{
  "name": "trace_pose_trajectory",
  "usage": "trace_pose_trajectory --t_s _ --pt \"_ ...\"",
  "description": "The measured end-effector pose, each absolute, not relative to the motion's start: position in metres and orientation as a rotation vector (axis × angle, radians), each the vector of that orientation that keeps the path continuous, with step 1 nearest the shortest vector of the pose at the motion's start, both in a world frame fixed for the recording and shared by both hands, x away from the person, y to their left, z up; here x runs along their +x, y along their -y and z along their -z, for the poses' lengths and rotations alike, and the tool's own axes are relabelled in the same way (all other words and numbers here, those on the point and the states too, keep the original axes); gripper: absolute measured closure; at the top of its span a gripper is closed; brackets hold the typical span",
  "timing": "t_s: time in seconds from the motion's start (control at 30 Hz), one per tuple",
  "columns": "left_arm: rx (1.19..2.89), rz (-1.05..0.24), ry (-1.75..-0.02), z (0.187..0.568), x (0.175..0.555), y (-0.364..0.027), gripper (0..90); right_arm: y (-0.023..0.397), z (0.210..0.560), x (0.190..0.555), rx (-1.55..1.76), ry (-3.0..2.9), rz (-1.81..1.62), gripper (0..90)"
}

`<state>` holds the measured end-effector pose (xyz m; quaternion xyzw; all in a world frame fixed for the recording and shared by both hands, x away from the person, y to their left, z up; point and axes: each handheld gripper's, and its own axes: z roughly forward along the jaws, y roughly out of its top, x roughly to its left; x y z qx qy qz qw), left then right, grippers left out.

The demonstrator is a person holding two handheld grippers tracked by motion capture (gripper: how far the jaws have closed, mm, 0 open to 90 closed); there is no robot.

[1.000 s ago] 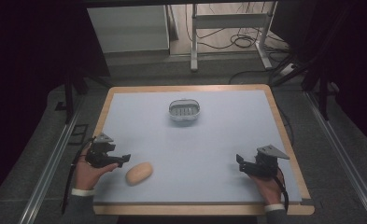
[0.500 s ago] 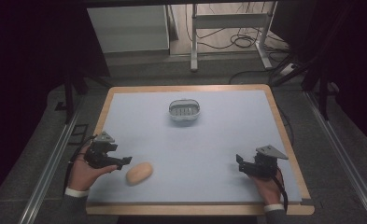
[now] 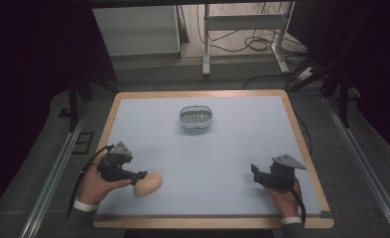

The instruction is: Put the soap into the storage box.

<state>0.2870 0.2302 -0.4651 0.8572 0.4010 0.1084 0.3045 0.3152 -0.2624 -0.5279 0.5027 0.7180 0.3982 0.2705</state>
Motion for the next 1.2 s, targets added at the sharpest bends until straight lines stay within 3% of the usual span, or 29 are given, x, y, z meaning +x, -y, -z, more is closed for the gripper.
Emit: trace_pose_trajectory --t_s 1.2 --pt "2.481 -0.168 -1.010 0.512 0.284 -0.199 19.0 0.261 0.528 0.315 1.351 -1.935 -1.057 8.7"
